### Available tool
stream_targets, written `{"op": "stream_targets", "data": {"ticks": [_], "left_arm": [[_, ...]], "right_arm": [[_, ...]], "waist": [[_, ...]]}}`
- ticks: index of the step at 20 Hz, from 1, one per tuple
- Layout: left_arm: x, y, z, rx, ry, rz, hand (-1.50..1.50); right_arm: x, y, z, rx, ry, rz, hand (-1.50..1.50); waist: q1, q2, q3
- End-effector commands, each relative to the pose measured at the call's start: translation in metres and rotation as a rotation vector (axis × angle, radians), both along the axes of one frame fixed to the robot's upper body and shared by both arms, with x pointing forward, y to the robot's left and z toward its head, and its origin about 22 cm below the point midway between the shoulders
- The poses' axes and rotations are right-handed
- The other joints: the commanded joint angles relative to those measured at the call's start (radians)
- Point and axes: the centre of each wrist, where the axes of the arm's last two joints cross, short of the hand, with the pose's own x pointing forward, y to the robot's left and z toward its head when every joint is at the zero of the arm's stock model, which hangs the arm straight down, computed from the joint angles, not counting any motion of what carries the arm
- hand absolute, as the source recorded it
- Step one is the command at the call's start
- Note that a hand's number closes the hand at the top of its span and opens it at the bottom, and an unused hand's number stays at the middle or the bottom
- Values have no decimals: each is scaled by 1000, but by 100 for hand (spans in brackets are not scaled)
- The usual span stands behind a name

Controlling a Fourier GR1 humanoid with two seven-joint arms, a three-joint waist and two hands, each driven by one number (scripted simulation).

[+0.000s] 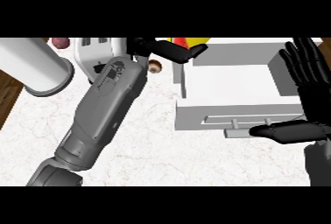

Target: Pick up the cup, place it into the drawer and close the drawer

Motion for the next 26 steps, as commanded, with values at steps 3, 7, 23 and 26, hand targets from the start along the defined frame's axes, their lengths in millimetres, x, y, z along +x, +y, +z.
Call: {"op": "stream_targets", "data": {"ticks": [3,7,23,26], "left_arm": [[10,-34,29,93,123,45,150],[16,-39,18,178,199,107,150],[10,-33,-36,370,327,9,-150],[9,-33,-33,255,330,3,-150]], "right_arm": [[-4,2,1,10,-8,14,-150],[4,-3,9,3,-14,45,-150],[19,28,25,-3,-65,164,-150],[12,30,16,4,-38,292,-150]], "waist": [[-27,8,0],[-57,18,1],[-177,49,1],[-190,45,1]]}}
